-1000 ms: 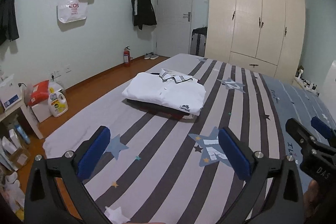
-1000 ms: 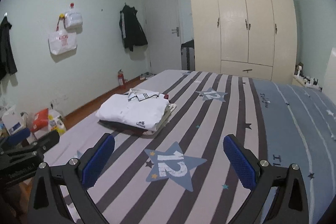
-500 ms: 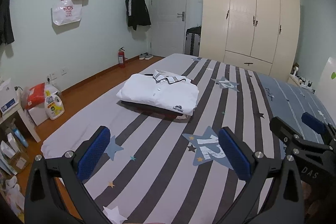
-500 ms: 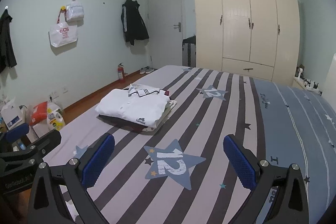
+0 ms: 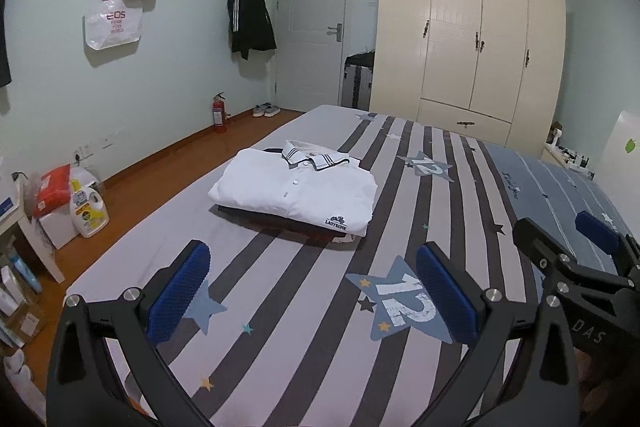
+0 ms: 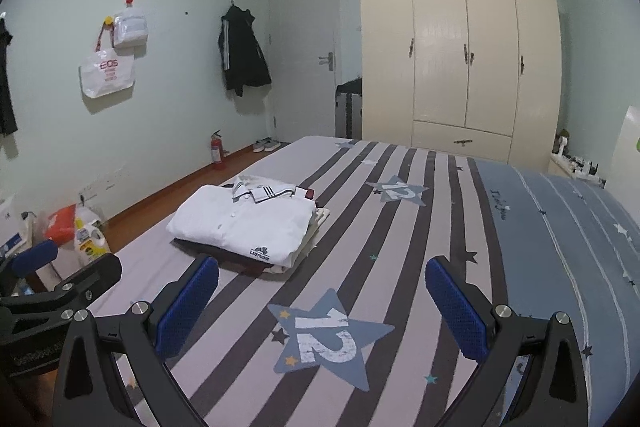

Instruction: Fold clothes

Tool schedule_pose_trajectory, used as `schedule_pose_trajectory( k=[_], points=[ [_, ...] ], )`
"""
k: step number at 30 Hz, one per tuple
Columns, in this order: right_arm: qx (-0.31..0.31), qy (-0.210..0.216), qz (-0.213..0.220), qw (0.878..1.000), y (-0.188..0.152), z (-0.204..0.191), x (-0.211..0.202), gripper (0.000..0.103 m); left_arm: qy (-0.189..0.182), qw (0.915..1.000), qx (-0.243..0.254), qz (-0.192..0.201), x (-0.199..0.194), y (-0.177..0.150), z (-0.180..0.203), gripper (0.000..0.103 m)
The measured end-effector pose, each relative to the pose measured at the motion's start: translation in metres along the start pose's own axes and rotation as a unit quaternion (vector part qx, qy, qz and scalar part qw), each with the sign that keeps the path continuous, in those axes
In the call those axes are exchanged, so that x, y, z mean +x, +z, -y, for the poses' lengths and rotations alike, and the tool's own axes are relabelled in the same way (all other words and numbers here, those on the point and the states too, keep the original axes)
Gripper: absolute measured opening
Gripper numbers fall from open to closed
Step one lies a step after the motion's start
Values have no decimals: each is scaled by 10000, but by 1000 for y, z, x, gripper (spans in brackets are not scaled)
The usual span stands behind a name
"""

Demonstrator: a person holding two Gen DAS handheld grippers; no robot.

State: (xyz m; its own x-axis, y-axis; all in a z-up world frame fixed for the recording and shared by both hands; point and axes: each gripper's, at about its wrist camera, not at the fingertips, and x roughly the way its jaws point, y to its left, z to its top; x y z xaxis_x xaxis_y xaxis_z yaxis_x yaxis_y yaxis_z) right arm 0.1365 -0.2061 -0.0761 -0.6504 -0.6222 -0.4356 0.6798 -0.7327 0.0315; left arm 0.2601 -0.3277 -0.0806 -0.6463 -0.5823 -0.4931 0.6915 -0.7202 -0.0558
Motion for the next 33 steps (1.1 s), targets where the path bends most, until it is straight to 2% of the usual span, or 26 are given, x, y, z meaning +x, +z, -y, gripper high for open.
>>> schedule_pose_trajectory(
  k=[14, 33],
  points=[
    [129, -235, 11, 9996, 3, -15, 27, 102, -74, 9999, 106, -2, 35, 13, -32, 102],
    [146, -207, -10, 9997, 0, -24, 32, 102, -94, 9999, 119, 16, 34, 15, -38, 102]
  ],
)
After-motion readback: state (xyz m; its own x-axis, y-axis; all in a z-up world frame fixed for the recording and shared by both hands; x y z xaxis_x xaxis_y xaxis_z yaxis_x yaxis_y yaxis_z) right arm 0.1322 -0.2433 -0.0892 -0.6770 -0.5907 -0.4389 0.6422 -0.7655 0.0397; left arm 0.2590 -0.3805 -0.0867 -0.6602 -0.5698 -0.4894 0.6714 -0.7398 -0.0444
